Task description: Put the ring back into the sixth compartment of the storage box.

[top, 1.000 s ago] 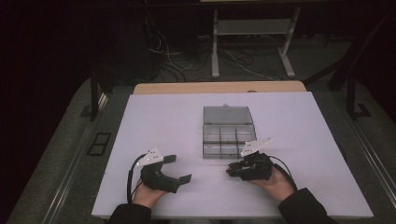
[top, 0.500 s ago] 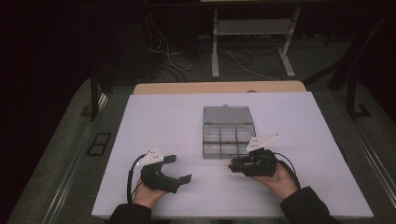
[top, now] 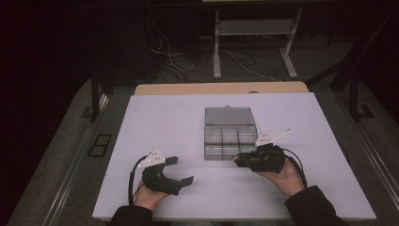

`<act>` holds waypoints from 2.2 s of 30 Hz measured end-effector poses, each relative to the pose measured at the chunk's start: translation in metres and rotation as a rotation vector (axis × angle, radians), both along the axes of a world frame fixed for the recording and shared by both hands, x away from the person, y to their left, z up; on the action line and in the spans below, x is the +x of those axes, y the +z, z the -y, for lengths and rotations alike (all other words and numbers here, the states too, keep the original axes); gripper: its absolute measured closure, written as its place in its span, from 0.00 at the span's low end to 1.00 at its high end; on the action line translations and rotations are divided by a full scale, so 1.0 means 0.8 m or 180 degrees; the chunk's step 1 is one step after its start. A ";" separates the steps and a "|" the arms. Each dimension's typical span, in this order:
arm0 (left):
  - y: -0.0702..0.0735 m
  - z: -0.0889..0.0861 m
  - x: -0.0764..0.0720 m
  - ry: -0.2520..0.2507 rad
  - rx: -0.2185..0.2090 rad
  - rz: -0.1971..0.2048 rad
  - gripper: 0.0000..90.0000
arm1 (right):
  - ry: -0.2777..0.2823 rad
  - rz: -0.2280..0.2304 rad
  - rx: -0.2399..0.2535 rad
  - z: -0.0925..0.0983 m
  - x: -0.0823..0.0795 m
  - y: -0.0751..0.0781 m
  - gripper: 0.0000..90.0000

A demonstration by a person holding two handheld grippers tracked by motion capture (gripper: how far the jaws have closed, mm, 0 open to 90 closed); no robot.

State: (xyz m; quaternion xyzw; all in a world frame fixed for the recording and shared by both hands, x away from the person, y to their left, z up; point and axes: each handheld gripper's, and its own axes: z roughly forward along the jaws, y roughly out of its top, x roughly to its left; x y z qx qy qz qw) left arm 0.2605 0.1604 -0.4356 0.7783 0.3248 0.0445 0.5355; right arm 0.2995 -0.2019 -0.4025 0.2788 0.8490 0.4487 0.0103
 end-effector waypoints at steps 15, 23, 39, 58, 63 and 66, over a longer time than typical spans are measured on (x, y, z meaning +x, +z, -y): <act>0.000 0.000 -0.001 0.0014 -0.0008 0.0005 0.00 | -0.0102 -0.0053 0.0048 0.011 0.017 0.006 0.78; 0.000 0.000 -0.001 0.0017 -0.0009 0.0005 0.00 | -0.0144 -0.0077 0.0046 0.013 0.026 0.009 0.78; 0.000 0.000 -0.001 0.0016 -0.0009 0.0014 0.00 | -0.0257 -0.0049 0.0014 0.023 0.048 0.025 0.78; 0.000 0.000 -0.001 0.0012 -0.0008 0.0014 0.00 | -0.0508 -0.0048 -0.0011 0.043 0.081 0.039 0.78; 0.000 0.000 -0.001 0.0010 -0.0001 0.0014 0.00 | -0.0573 -0.0080 0.0002 0.049 0.089 0.037 0.78; 0.000 0.001 0.000 0.0003 0.0005 0.0011 0.00 | -0.0592 -0.0105 -0.0002 0.052 0.093 0.033 0.78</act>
